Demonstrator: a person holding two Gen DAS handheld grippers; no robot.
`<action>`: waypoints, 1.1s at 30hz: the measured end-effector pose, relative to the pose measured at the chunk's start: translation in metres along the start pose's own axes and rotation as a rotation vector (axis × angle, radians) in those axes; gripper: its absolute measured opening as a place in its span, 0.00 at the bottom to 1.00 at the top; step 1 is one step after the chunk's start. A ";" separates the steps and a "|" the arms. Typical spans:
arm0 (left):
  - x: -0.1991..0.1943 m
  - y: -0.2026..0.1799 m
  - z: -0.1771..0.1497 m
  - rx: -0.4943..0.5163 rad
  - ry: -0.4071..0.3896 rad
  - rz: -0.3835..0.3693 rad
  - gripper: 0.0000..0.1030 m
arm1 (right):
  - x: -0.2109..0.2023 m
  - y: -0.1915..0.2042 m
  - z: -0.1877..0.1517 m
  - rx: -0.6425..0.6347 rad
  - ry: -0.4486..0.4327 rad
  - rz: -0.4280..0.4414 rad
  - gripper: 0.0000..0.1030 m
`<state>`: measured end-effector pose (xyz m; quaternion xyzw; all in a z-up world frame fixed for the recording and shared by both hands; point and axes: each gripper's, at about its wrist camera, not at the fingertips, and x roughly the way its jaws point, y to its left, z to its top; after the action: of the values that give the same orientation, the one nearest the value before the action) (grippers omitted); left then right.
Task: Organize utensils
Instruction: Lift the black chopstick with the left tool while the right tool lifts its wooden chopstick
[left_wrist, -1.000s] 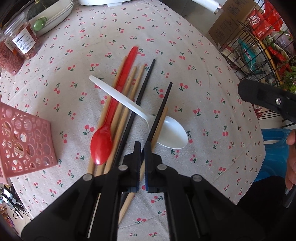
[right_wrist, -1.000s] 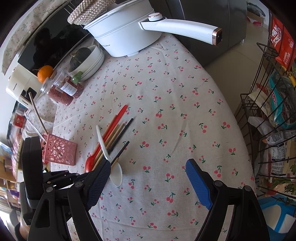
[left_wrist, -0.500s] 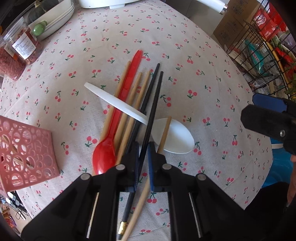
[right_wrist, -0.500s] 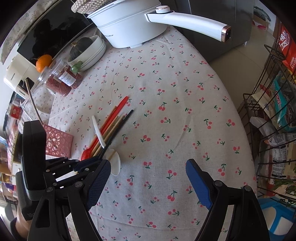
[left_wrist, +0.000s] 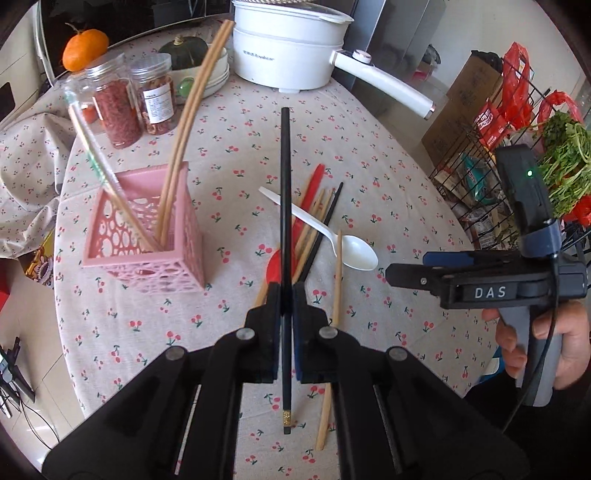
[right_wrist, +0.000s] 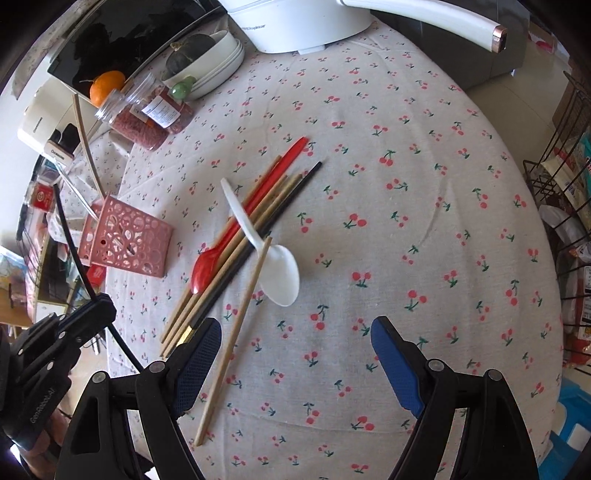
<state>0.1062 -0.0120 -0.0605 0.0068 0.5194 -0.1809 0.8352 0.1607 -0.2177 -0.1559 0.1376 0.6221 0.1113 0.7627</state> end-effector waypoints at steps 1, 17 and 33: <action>-0.003 0.003 -0.003 -0.011 -0.007 -0.007 0.06 | 0.003 0.003 -0.002 0.001 0.008 0.010 0.82; -0.014 0.039 -0.026 -0.112 -0.063 -0.058 0.06 | 0.054 0.046 0.001 -0.018 0.034 -0.009 0.41; -0.042 0.048 -0.035 -0.125 -0.133 -0.041 0.06 | 0.023 0.063 -0.006 -0.103 -0.125 0.053 0.06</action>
<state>0.0744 0.0520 -0.0486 -0.0680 0.4730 -0.1654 0.8627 0.1599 -0.1508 -0.1560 0.1212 0.5629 0.1544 0.8029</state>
